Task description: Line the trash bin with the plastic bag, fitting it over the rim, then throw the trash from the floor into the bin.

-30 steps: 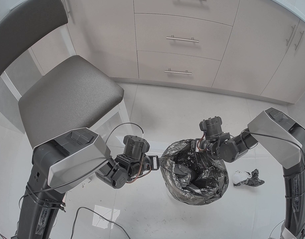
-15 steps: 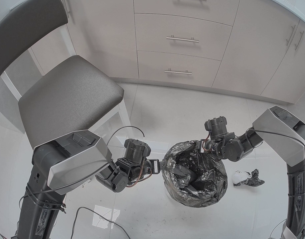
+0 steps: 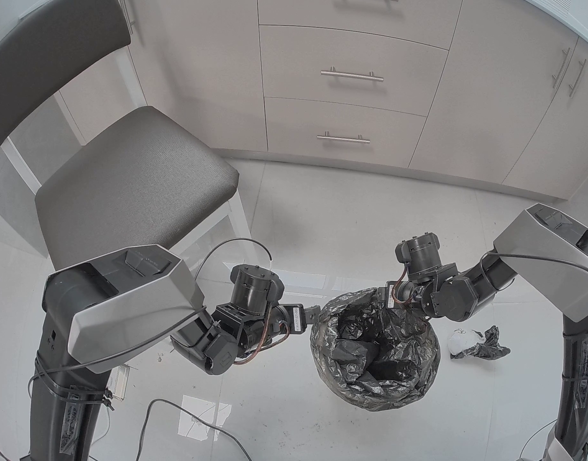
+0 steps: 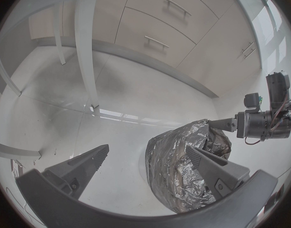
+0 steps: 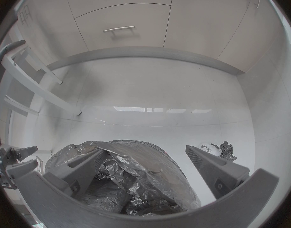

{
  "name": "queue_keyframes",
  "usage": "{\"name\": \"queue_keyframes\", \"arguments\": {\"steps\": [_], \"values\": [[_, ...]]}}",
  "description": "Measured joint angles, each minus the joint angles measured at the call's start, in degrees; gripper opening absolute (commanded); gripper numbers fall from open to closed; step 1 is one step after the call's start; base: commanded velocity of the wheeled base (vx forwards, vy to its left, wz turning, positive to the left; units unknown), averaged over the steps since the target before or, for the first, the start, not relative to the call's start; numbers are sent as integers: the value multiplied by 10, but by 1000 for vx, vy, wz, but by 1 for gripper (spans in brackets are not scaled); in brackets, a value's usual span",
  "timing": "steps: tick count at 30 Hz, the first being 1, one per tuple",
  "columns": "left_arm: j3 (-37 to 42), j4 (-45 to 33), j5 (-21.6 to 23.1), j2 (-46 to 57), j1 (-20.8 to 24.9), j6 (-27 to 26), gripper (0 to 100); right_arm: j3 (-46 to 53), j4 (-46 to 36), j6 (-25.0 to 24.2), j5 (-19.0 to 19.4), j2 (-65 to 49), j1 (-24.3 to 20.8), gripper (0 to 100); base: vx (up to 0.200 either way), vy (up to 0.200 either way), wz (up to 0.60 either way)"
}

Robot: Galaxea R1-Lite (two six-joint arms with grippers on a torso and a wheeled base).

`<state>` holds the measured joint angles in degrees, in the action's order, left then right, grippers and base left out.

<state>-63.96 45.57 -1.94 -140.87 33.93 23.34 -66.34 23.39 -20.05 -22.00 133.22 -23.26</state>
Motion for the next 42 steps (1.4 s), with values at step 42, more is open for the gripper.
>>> {"name": "queue_keyframes", "arguments": {"steps": [42], "values": [[59, 27, 0, 39, 40, 19, 100, 114, 70, 0, -5, -26, 56, 100, 0, 0, 0]]}}
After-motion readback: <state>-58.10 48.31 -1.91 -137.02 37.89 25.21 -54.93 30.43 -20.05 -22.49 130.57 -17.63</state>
